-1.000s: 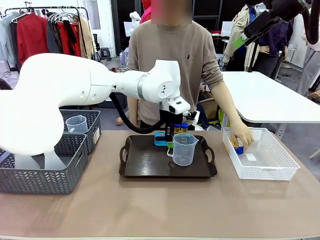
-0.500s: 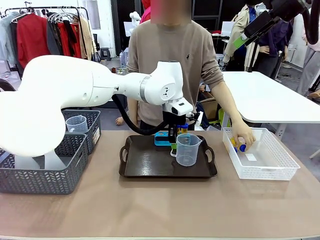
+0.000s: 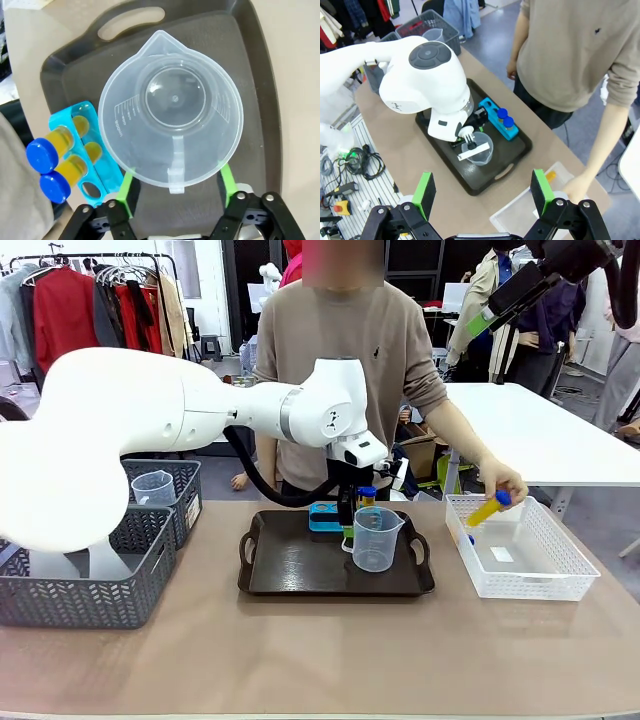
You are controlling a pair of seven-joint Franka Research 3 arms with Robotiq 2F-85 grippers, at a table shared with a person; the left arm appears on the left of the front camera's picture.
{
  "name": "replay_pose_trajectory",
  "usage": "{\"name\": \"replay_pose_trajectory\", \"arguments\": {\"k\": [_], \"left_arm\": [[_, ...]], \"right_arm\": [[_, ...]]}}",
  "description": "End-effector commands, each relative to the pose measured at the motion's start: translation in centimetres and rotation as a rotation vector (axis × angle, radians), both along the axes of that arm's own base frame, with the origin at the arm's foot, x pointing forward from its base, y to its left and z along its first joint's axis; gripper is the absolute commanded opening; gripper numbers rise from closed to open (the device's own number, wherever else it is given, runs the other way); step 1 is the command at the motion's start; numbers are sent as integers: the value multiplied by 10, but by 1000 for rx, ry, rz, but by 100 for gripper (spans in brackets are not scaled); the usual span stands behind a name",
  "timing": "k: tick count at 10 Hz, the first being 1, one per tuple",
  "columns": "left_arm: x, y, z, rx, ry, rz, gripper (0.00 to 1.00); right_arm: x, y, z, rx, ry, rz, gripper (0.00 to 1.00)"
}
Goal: Prepare the laboratory tools.
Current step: Pick up one Large Measuring Cup and place it on the Handle tray, then pick up one Small flask and place it on the Handle tray.
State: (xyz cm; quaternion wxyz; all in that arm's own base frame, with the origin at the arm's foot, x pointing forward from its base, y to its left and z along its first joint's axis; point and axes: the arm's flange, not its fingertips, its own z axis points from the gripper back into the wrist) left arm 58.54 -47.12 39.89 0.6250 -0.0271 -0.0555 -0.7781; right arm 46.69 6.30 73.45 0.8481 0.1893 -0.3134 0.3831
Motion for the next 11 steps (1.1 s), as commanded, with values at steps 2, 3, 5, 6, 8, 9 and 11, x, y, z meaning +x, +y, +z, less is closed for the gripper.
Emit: {"name": "replay_pose_trajectory", "arguments": {"k": [2, 3, 5, 6, 8, 9, 11], "left_arm": [[-8, 12, 34, 1, 15, 4, 100], [-11, 17, 47, -13, 9, 13, 100], [-21, 26, 76, -30, -26, 41, 100], [-24, 28, 87, -38, -35, 44, 100], [-13, 20, 86, -28, -43, 26, 100], [-13, 20, 86, -28, -43, 26, 100], [-13, 20, 86, -28, -43, 26, 100]], "right_arm": [[-1, -1, 1, 1, -2, 1, 100], [-1, -1, 1, 1, -2, 1, 100], [-1, -1, 1, 1, -2, 1, 100], [-1, -1, 1, 1, -2, 1, 100], [-1, -1, 1, 1, -2, 1, 100], [-1, -1, 1, 1, -2, 1, 100], [-1, -1, 1, 1, -2, 1, 100]]}}
